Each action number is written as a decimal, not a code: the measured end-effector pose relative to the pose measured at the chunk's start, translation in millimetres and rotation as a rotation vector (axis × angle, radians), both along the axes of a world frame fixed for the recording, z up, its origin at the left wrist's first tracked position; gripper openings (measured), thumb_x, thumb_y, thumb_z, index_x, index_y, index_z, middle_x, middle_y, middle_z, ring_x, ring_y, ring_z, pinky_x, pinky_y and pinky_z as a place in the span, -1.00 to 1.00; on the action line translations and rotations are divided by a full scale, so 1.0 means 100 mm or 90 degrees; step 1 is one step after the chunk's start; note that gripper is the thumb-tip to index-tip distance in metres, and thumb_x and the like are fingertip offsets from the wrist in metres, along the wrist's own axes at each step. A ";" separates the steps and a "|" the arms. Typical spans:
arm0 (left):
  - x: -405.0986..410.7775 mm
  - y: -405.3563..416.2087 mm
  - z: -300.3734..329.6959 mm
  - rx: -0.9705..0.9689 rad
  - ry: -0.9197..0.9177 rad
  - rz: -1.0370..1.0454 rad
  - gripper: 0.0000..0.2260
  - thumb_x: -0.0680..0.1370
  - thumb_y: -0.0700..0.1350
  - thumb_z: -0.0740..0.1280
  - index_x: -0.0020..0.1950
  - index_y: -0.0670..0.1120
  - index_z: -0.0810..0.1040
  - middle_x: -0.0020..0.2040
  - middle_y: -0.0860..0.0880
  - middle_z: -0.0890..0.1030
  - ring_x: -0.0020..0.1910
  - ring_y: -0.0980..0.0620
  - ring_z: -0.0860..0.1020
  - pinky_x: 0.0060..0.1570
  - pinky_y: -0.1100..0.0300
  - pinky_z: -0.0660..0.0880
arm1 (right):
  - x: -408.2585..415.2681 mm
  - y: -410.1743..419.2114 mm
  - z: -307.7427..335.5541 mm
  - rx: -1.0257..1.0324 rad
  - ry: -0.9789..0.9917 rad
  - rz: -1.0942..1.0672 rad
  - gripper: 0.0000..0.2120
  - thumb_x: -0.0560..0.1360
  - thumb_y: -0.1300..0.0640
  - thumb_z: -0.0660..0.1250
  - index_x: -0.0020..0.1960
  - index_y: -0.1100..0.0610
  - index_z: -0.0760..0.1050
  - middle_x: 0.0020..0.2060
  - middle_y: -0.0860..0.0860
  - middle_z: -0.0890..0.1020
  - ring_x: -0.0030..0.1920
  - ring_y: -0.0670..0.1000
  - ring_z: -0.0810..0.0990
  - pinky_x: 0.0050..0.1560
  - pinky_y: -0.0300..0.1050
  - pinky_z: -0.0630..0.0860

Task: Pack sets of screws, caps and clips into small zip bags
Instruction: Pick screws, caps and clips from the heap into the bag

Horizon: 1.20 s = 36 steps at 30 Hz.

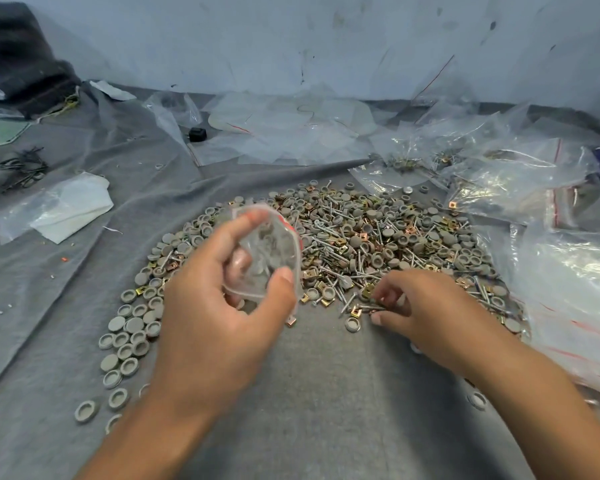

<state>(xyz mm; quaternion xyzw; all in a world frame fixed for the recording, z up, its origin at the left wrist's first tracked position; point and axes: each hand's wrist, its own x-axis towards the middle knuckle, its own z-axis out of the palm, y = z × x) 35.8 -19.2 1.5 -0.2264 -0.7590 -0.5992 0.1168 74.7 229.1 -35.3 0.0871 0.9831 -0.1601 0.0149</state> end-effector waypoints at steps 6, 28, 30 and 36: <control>0.03 0.05 -0.01 -0.080 0.069 0.001 -0.50 0.45 0.10 0.32 0.38 0.02 0.52 -0.12 0.37 0.49 -0.06 0.36 0.50 0.05 0.56 0.34 | 0.01 -0.04 0.00 0.023 -0.022 0.025 -0.89 0.53 -0.15 0.39 0.01 -0.20 0.49 -0.07 -0.23 0.45 -0.05 -0.17 0.47 -0.01 -0.06 0.56; 0.04 0.08 -0.09 -0.254 0.100 -0.010 -0.48 0.45 0.22 0.29 0.42 0.21 0.42 0.16 0.50 0.44 0.17 0.37 0.49 0.09 0.21 0.54 | 0.03 0.21 0.05 -0.086 -0.025 -0.004 -0.88 0.62 0.02 0.29 0.00 -0.22 0.48 -0.20 -0.17 0.58 -0.21 -0.35 0.50 -0.34 -0.33 0.40; 0.04 0.08 -0.09 -0.257 0.101 -0.010 -0.47 0.45 0.22 0.29 0.43 0.21 0.41 0.15 0.51 0.43 0.16 0.37 0.49 0.07 0.22 0.53 | 0.04 0.26 0.06 -0.083 -0.008 -0.047 -0.91 0.62 0.00 0.28 0.05 -0.20 0.49 -0.18 -0.17 0.57 -0.25 -0.23 0.53 -0.34 -0.29 0.32; 0.04 0.08 -0.10 -0.268 0.099 -0.012 -0.47 0.45 0.22 0.28 0.42 0.17 0.44 0.19 0.44 0.46 0.16 0.35 0.50 0.08 0.27 0.49 | 0.04 0.10 0.03 0.028 0.022 -0.037 -0.83 0.52 -0.21 0.35 -0.01 -0.21 0.39 -0.06 -0.26 0.41 -0.04 -0.17 0.40 -0.08 -0.15 0.40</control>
